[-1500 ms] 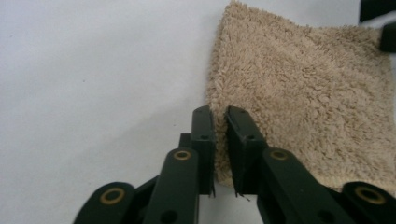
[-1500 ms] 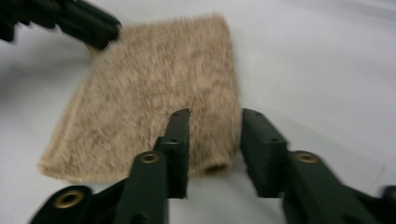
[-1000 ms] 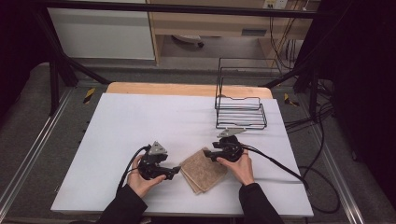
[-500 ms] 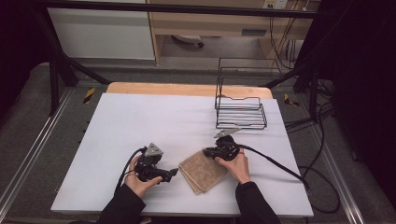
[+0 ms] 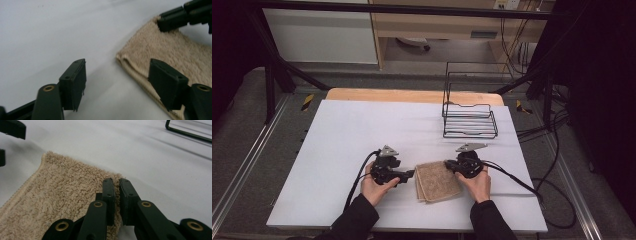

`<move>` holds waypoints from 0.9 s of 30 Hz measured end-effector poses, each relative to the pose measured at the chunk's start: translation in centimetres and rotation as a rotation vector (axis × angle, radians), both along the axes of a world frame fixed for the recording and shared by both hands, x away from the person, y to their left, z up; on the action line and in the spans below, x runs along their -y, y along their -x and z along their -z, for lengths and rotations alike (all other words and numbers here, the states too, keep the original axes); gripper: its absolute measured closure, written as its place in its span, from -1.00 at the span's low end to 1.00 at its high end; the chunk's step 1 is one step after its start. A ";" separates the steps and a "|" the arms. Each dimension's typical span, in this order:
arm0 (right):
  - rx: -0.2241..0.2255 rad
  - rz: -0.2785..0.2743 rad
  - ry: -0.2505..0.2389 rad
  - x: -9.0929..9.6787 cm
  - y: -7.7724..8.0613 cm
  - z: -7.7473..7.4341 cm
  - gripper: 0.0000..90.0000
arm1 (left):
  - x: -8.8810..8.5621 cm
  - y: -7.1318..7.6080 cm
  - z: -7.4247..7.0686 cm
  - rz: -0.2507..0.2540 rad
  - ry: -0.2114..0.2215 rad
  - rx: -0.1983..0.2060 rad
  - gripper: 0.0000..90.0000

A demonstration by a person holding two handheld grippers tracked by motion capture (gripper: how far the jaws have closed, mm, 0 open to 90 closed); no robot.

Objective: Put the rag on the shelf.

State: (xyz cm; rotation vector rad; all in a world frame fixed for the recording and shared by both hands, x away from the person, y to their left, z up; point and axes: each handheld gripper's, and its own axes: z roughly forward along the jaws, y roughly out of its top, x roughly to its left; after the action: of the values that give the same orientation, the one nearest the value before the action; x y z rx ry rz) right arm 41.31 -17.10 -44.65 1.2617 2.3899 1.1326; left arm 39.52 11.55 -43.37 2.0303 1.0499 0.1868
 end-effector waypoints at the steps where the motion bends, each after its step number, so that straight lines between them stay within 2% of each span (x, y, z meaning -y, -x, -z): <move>1: 0.002 0.002 0.002 0.0 0.0 0.1 0.82 | 0.4 -0.3 0.0 -0.007 0.003 0.000 -0.24; 3: 0.004 -0.002 0.004 0.0 0.0 0.2 0.80 | 1.3 -0.9 0.1 -0.006 0.005 0.001 -0.19; 4: 0.024 -0.004 0.002 0.1 0.0 0.2 0.67 | 1.6 -1.2 0.1 -0.009 -0.001 -0.004 -0.11; 5: 0.024 -0.004 0.002 0.1 0.0 0.2 0.67 | 2.0 -1.5 0.2 -0.005 -0.006 -0.007 -0.11; 6: 0.038 -0.009 -0.012 0.2 0.0 0.0 0.52 | 2.6 -1.9 0.5 -0.004 -0.024 -0.012 -0.02; 7: 0.038 -0.009 -0.012 0.2 0.0 0.0 0.52 | 2.6 -1.9 0.5 -0.004 -0.024 -0.012 0.01; 8: 0.059 -0.025 -0.025 0.4 -0.1 -0.2 0.32 | 2.8 -2.1 0.6 -0.006 -0.030 -0.018 0.08; 9: 0.059 -0.025 -0.025 0.4 -0.1 -0.2 0.32 | 3.0 -2.2 0.8 -0.006 -0.023 -0.024 0.08; 10: 0.071 -0.036 -0.029 0.5 -0.3 -0.3 0.23 | 3.1 -2.3 0.9 -0.006 -0.026 -0.027 0.21; 12: 0.072 -0.033 -0.027 0.6 -0.4 -0.4 0.19 | 3.2 -2.3 1.0 0.000 -0.051 -0.024 0.25; 14: 0.070 -0.040 -0.013 0.7 -0.7 -0.3 0.15 | 3.1 -2.3 1.2 0.004 -0.054 -0.034 0.32; 17: 0.036 -0.053 0.013 0.6 -1.3 0.1 0.14 | 2.9 -2.2 1.3 0.013 -0.044 -0.045 0.43; 21: 0.021 -0.054 0.010 0.5 -1.6 0.4 0.12 | 2.9 -2.3 1.5 0.031 -0.050 -0.047 0.45; 25: -0.005 -0.063 0.002 0.5 -1.7 0.5 0.28 | 3.0 -2.2 1.6 0.038 -0.037 -0.059 0.56; 27: -0.017 -0.074 -0.012 0.4 -1.6 0.6 0.43 | 3.1 -2.2 1.6 0.031 -0.035 -0.059 0.62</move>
State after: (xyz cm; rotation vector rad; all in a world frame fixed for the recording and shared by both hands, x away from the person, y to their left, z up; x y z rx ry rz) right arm 42.88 -17.53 -45.20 1.2005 2.4640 1.1635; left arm 41.69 8.43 -44.97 2.0932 1.0581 0.1304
